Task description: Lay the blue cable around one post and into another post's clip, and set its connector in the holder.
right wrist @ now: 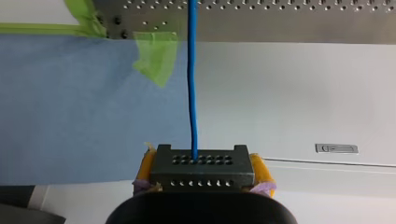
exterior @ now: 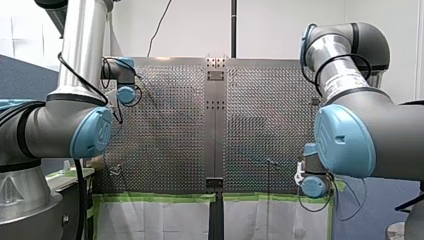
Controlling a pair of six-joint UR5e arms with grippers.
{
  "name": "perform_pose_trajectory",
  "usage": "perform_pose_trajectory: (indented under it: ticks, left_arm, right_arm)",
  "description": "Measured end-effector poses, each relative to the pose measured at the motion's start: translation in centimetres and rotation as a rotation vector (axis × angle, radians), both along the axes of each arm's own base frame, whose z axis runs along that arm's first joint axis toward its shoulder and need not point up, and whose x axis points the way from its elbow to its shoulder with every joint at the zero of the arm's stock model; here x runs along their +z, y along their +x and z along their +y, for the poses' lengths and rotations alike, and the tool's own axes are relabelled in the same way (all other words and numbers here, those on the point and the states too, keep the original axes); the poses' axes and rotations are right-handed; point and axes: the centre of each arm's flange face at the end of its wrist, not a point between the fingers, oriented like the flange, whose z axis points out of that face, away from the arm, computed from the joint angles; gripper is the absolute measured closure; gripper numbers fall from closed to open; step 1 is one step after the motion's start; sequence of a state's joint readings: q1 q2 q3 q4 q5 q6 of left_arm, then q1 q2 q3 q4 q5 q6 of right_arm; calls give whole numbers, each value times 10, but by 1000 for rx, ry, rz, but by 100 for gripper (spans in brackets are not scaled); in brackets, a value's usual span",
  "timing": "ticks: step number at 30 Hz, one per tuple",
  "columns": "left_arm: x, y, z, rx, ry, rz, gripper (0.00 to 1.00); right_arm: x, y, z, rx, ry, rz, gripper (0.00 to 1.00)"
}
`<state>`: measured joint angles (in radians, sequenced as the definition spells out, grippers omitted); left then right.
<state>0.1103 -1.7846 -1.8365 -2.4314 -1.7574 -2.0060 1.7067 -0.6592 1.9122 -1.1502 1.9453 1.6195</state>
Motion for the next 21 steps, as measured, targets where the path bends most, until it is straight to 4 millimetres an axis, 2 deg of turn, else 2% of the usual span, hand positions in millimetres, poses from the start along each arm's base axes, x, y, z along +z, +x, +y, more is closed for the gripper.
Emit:
perform_pose_trajectory:
  ticks: [7,15,21]
  left_arm:
    - [0,0,-1,0,2,1,0]
    - [0,-1,-1,6,7,6,0]
    - [-1,-1,-2,8,14,12,0]
  right_arm:
    - [-12,-6,-19,34,-2,21,100]
    - [-45,3,-9,123,65,88,100]
    - [-51,9,-6,188,99,137,100]
